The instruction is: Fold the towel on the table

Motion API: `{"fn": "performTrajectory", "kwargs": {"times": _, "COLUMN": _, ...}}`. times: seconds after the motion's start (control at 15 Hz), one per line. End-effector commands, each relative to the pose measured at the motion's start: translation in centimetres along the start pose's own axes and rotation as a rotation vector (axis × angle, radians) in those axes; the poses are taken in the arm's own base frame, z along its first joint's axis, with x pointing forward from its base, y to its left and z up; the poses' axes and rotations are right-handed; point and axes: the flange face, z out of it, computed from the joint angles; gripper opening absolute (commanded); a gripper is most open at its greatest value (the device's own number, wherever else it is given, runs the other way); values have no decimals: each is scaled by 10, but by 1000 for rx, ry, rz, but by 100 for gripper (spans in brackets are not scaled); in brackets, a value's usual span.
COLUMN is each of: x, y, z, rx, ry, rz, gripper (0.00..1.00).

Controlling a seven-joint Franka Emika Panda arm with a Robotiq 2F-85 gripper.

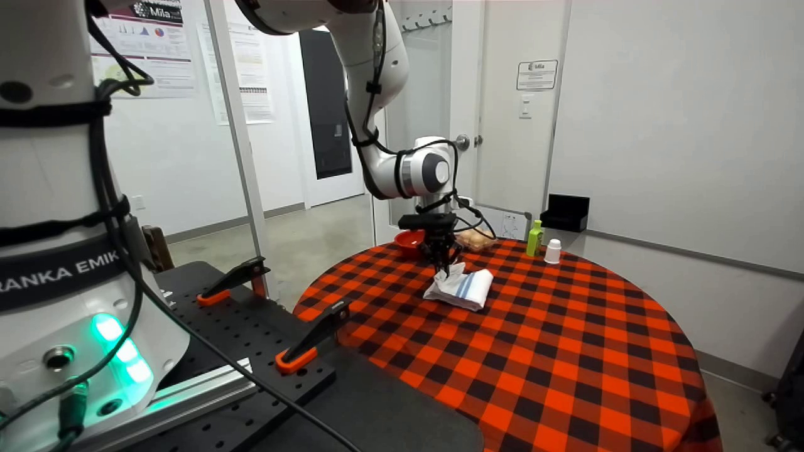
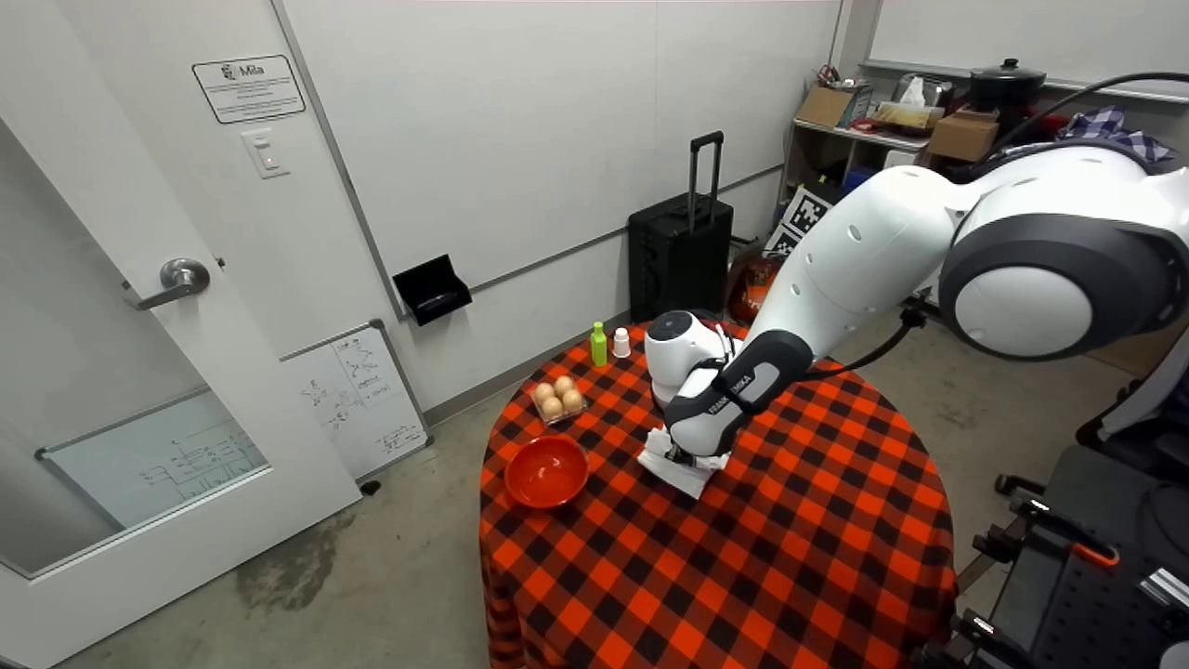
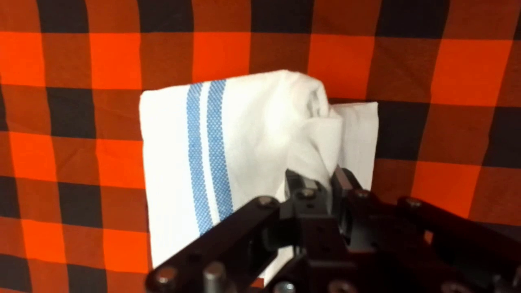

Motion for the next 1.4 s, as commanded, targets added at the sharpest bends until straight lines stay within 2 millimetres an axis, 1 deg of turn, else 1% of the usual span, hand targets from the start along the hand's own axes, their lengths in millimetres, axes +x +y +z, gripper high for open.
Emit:
{"fn": "performTrajectory", "kwargs": {"times": 0.0, "x": 8, "y": -1, "z": -2, "rx": 27, "ry": 7, "rz": -1, "gripper": 3}}
{"fn": "performTrajectory", "kwargs": {"times": 0.33, "x": 10, "y": -10, "z": -3, "rx": 77, "ry": 15, "rz": 20, "gripper": 3}}
{"fn": "performTrajectory", "kwargs": {"times": 0.53, "x": 7, "y": -15, "z": 2, "rx": 87, "ry": -1, "rz": 16, "gripper": 3}}
{"fn": "performTrajectory", "kwargs": {"times": 0.6, "x": 5, "y": -18, "z": 4, "rx": 95, "ry": -7, "rz": 16, "gripper": 36}}
{"fn": "performTrajectory", "kwargs": {"times": 0.67, "x": 4, "y": -20, "z": 6, "rx": 100, "ry": -6, "rz": 17, "gripper": 36}}
{"fn": "performTrajectory", "kwargs": {"times": 0.73, "x": 4, "y": -22, "z": 6, "rx": 111, "ry": -6, "rz": 21, "gripper": 42}}
{"fn": "performTrajectory", "kwargs": {"times": 0.8, "x": 3, "y": -25, "z": 2, "rx": 130, "ry": -1, "rz": 24, "gripper": 50}}
{"fn": "performTrajectory", "kwargs": {"times": 0.93, "x": 4, "y": -31, "z": -16, "rx": 194, "ry": 34, "rz": 53, "gripper": 65}}
{"fn": "performTrajectory", "kwargs": {"times": 1.07, "x": 4, "y": -33, "z": -31, "rx": 248, "ry": 72, "rz": 95, "gripper": 79}}
{"fn": "performTrajectory", "kwargs": {"times": 1.13, "x": 4, "y": -30, "z": -39, "rx": 265, "ry": 99, "rz": 124, "gripper": 85}}
{"fn": "performTrajectory", "kwargs": {"times": 1.27, "x": -7, "y": -19, "z": -54, "rx": 280, "ry": 143, "rz": 171, "gripper": 99}}
{"fn": "performTrajectory", "kwargs": {"times": 1.33, "x": -16, "y": -13, "z": -58, "rx": 274, "ry": 146, "rz": 173, "gripper": 100}}
